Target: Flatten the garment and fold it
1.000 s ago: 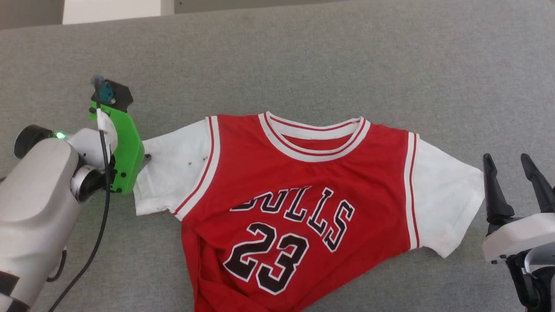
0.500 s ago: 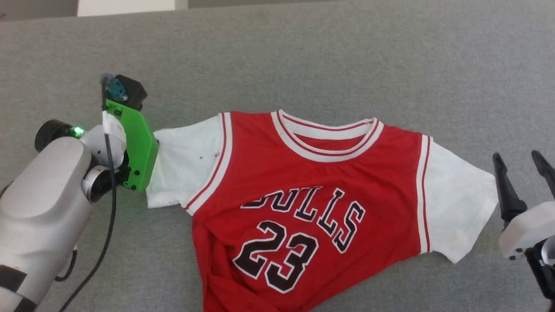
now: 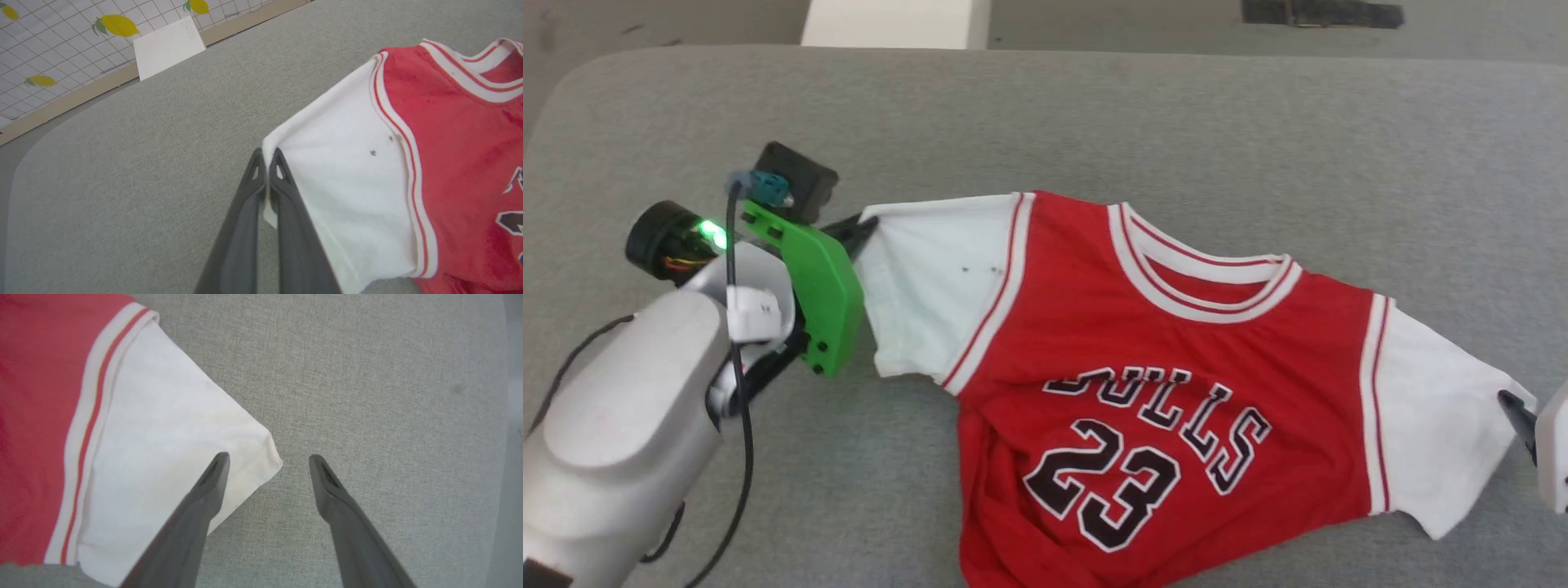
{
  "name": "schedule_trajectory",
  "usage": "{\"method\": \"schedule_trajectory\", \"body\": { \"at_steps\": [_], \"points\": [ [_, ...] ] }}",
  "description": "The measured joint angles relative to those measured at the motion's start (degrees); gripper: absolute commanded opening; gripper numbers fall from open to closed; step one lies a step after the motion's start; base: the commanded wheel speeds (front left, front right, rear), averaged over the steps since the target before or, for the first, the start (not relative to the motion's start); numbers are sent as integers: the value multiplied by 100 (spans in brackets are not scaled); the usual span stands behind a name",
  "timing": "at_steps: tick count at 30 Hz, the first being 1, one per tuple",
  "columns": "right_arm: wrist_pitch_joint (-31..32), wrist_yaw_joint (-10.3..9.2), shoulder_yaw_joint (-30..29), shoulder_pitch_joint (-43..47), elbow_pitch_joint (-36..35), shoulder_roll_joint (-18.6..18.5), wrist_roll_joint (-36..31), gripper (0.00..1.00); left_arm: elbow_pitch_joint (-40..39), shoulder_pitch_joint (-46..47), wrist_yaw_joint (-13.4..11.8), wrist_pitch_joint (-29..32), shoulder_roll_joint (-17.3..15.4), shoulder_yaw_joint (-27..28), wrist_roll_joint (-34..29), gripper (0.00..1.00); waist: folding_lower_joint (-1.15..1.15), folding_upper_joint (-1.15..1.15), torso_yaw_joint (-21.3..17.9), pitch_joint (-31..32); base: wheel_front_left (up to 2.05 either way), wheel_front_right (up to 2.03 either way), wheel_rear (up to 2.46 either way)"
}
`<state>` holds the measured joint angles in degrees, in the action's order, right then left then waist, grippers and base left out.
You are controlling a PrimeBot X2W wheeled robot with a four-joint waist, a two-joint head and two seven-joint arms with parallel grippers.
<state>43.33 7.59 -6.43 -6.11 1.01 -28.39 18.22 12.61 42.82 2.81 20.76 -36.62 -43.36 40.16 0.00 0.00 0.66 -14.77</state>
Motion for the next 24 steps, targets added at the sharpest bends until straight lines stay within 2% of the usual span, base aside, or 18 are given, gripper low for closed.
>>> {"method": "schedule_trajectory", "body": {
  "at_steps": [10, 11, 12, 13, 20, 24],
  "points": [
    [-1, -2, 287, -333, 1040, -140, -33, 100, -1291, -414, -443, -43, -97, -48, -111, 0, 0, 0, 391, -144, 0, 0, 0],
    [2, -2, 357, -350, 1105, -179, -35, 40, -1348, -431, -466, -49, -99, -53, -133, 0, 0, 0, 415, -158, 0, 0, 0],
    [1, -2, 453, -363, 1150, -233, -35, 16, -1379, -443, -487, -71, -102, -56, -157, 0, 0, 0, 435, -165, 0, 0, 0],
    [-21, -2, 480, -384, 1181, -260, -34, 0, -1393, -460, -489, -92, -104, -56, -171, 0, 0, 0, 444, -160, 0, 0, 0],
    [-1020, 0, 563, -521, 1433, -183, -224, 0, -1392, -692, -615, -476, -124, 48, -176, 0, 0, 0, 423, 92, 0, 0, 0],
    [-1475, 1, 594, -806, 1065, -320, -218, 0, -1430, -898, -799, -804, -269, 316, -91, 0, 0, 0, 346, 390, 0, 0, 0]
  ]
}}
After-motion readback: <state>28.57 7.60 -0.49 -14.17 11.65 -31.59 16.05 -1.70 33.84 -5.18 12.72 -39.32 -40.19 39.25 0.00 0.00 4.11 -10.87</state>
